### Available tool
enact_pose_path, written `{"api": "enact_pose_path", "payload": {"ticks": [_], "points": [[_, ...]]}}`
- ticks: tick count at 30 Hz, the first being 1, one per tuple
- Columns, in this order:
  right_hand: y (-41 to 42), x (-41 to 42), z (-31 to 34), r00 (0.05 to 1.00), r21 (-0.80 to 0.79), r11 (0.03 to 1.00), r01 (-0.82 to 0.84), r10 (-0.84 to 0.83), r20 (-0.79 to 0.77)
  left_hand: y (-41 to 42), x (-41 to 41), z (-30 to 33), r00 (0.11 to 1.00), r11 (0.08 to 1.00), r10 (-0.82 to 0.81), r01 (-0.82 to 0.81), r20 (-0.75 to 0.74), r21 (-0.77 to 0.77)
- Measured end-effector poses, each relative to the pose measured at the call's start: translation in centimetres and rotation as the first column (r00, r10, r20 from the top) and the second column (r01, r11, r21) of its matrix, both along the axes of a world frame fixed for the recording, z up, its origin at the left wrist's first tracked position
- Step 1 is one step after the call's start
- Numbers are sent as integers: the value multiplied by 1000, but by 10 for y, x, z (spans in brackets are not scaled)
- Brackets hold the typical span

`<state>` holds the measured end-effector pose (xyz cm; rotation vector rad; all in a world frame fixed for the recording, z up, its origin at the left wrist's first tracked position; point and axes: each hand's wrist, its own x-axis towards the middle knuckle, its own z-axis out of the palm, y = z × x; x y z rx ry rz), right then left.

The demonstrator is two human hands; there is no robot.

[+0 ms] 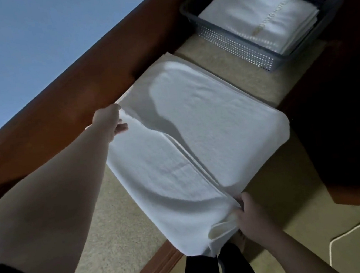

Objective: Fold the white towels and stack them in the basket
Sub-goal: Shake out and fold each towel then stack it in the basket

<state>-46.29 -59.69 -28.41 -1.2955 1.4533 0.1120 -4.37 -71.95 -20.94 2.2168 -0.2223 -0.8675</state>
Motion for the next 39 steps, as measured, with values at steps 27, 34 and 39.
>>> {"api": "enact_pose_path", "payload": {"ticks": [27, 34, 39], "points": [[6, -24, 8, 995, -117, 988, 101, -101, 1, -85, 67, -3, -511, -296, -856, 351, -84, 889], [-12, -21, 4, 987, -197, 967, 159, -163, -4, -89, 76, 2, -475, -314, -868, 303, -143, 900], [-15, -25, 7, 982, -231, 955, 184, -187, 9, -92, 93, 13, -355, -82, -931, 432, 86, 898]]}}
